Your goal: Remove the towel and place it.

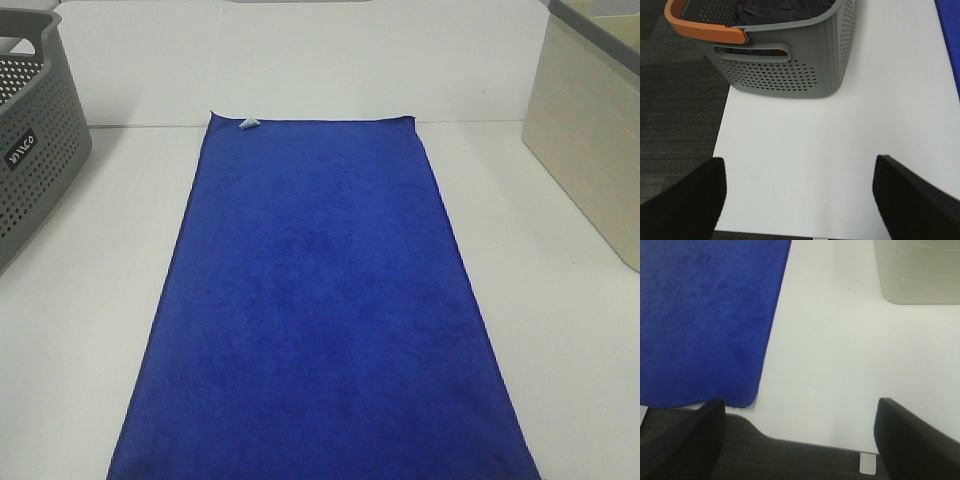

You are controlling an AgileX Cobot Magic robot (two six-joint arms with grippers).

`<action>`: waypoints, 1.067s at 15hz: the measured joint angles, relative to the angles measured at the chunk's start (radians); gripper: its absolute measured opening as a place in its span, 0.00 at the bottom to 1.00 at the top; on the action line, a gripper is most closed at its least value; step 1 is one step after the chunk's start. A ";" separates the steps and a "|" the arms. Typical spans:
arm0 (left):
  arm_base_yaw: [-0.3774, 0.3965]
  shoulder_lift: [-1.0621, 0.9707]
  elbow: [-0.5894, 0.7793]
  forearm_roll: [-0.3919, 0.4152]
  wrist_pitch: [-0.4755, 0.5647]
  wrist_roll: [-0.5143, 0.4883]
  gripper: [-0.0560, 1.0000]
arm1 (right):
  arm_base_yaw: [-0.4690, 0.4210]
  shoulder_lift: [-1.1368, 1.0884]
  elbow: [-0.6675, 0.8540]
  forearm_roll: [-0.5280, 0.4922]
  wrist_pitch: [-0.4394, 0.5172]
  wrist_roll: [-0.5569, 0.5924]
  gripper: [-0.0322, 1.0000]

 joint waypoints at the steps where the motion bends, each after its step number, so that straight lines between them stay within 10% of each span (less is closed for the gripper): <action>1: 0.000 -0.075 0.027 -0.001 0.000 0.000 0.77 | 0.000 -0.048 0.031 0.000 0.000 -0.005 0.80; 9: 0.000 -0.294 0.162 -0.185 -0.023 0.105 0.77 | 0.000 -0.181 0.144 0.004 -0.059 -0.093 0.75; 16: 0.000 -0.294 0.166 -0.185 -0.044 0.108 0.77 | 0.000 -0.181 0.161 0.011 -0.100 -0.103 0.74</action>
